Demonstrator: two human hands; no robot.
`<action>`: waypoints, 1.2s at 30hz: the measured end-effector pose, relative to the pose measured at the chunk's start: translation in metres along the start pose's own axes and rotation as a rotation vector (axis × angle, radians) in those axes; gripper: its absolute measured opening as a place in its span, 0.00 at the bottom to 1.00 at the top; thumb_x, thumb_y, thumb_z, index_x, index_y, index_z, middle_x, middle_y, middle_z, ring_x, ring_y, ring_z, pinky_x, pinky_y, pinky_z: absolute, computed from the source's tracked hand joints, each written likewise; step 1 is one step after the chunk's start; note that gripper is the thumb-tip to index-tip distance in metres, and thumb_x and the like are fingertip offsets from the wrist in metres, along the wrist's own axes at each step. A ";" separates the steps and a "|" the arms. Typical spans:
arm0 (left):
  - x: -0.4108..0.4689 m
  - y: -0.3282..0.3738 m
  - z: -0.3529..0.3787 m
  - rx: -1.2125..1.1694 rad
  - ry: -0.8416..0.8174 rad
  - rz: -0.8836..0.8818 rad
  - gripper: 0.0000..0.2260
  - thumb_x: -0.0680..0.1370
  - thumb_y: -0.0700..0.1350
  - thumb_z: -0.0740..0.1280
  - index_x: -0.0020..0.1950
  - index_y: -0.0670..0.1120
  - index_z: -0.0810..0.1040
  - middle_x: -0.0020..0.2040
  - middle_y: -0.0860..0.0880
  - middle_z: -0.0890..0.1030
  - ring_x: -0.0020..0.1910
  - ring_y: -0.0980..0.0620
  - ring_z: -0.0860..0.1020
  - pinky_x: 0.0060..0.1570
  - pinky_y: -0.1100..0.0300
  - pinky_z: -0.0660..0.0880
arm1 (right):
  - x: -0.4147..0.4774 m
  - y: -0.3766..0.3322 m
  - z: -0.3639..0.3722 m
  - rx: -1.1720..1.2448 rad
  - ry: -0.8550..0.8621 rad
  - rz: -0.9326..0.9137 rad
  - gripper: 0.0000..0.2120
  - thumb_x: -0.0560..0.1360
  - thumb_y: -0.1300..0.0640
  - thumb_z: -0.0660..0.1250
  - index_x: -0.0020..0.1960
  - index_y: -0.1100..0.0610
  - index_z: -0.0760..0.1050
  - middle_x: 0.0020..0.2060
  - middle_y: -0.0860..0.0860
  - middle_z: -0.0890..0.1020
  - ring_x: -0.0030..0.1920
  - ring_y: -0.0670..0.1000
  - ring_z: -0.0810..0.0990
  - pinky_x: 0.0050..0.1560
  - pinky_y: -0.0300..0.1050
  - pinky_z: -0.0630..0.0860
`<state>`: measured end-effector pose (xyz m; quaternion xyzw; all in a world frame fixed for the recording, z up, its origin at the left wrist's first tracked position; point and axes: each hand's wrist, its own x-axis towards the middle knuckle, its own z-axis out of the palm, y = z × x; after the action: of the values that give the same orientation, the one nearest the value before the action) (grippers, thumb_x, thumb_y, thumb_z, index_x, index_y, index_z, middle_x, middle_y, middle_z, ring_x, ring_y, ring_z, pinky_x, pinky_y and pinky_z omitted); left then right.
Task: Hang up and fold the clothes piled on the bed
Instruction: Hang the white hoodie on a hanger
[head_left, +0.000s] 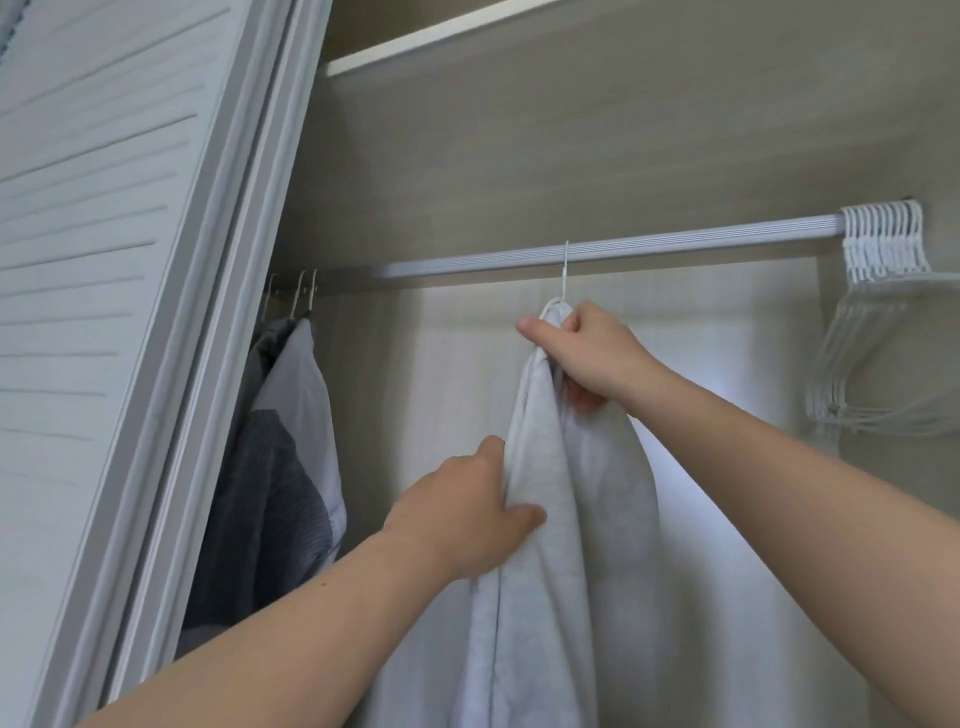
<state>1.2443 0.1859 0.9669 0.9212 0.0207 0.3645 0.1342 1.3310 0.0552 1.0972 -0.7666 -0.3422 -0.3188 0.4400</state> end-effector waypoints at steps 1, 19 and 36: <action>-0.003 0.002 0.002 0.004 -0.040 -0.009 0.19 0.75 0.63 0.66 0.56 0.52 0.65 0.48 0.53 0.77 0.45 0.48 0.79 0.46 0.50 0.79 | -0.005 -0.005 -0.002 -0.021 -0.062 0.017 0.23 0.70 0.36 0.68 0.43 0.56 0.70 0.29 0.57 0.83 0.27 0.58 0.84 0.25 0.45 0.78; -0.016 -0.039 -0.010 0.274 -0.087 -0.168 0.08 0.78 0.42 0.62 0.55 0.47 0.65 0.47 0.48 0.75 0.43 0.46 0.77 0.42 0.50 0.76 | 0.013 -0.006 0.063 0.238 -0.160 -0.123 0.10 0.79 0.61 0.64 0.41 0.64 0.76 0.39 0.61 0.82 0.31 0.54 0.84 0.29 0.45 0.81; -0.006 -0.118 -0.024 0.540 -0.129 -0.522 0.12 0.77 0.34 0.58 0.59 0.45 0.67 0.45 0.47 0.74 0.47 0.42 0.79 0.42 0.52 0.74 | 0.074 -0.025 0.238 0.414 -0.214 -0.178 0.17 0.82 0.56 0.61 0.35 0.51 0.63 0.33 0.50 0.69 0.42 0.56 0.76 0.40 0.50 0.79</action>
<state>1.2303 0.3046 0.9485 0.9083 0.3414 0.2407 -0.0242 1.3966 0.2949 1.0697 -0.6566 -0.5109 -0.1964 0.5190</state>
